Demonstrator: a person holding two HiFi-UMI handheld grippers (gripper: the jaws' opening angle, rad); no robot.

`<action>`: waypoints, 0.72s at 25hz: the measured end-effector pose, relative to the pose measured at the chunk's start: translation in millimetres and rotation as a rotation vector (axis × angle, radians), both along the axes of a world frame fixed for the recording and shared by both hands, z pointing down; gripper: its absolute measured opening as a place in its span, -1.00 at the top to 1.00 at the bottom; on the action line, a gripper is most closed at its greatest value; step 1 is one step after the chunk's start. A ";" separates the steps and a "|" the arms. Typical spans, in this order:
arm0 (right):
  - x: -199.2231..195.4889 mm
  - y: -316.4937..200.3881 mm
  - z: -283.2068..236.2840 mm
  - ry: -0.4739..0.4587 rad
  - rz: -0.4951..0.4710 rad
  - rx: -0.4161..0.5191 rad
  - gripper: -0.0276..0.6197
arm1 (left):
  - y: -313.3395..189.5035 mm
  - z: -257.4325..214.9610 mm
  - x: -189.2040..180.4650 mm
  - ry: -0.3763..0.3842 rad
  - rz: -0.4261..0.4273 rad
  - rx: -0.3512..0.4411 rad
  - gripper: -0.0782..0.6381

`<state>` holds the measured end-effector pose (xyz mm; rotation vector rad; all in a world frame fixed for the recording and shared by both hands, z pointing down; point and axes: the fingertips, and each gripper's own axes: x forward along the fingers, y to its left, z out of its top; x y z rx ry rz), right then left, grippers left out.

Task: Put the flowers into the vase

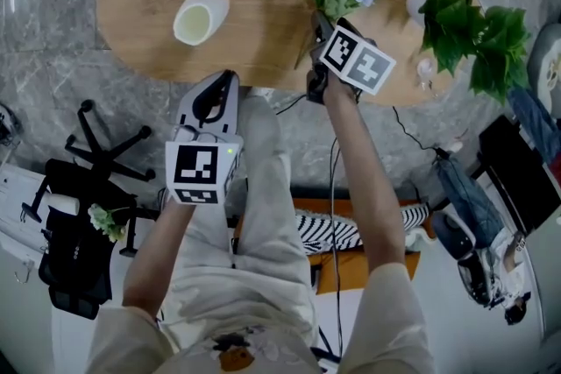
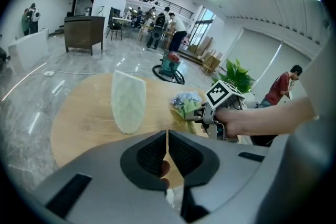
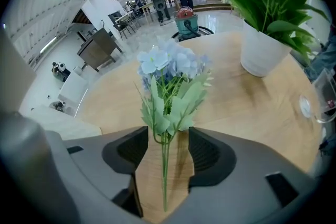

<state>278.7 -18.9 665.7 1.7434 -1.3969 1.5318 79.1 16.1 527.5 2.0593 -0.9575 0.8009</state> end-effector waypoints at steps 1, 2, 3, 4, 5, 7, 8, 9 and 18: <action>1.2 -1.7 -0.5 -0.007 0.009 0.002 0.23 | 1.0 0.9 1.1 0.002 0.005 -0.004 0.72; 2.0 -3.9 -1.9 -0.019 0.024 0.008 0.23 | 2.0 2.1 2.4 0.003 0.012 -0.008 0.72; 2.3 -6.4 -4.0 -0.036 0.043 0.016 0.23 | 3.1 3.1 3.4 0.003 0.021 -0.011 0.72; 2.2 -8.8 -6.4 -0.057 0.061 0.024 0.23 | 4.3 3.5 4.1 0.002 0.027 -0.014 0.72; 2.1 -11.0 -8.7 -0.077 0.074 0.029 0.23 | 5.2 3.6 4.6 0.002 0.030 -0.015 0.72; 2.8 -14.4 -11.7 -0.097 0.079 0.029 0.21 | 6.1 3.5 5.0 0.004 0.028 -0.019 0.72; 3.7 -15.1 -11.9 -0.095 0.072 0.020 0.21 | 6.4 3.6 4.6 0.004 0.024 -0.022 0.73; 5.3 -15.1 -11.1 -0.085 0.063 0.008 0.21 | 6.7 3.9 4.0 0.002 0.020 -0.025 0.73; 7.5 -21.9 -6.3 -0.135 0.002 -0.045 0.32 | 3.8 3.3 -3.2 0.002 -0.002 -0.031 0.72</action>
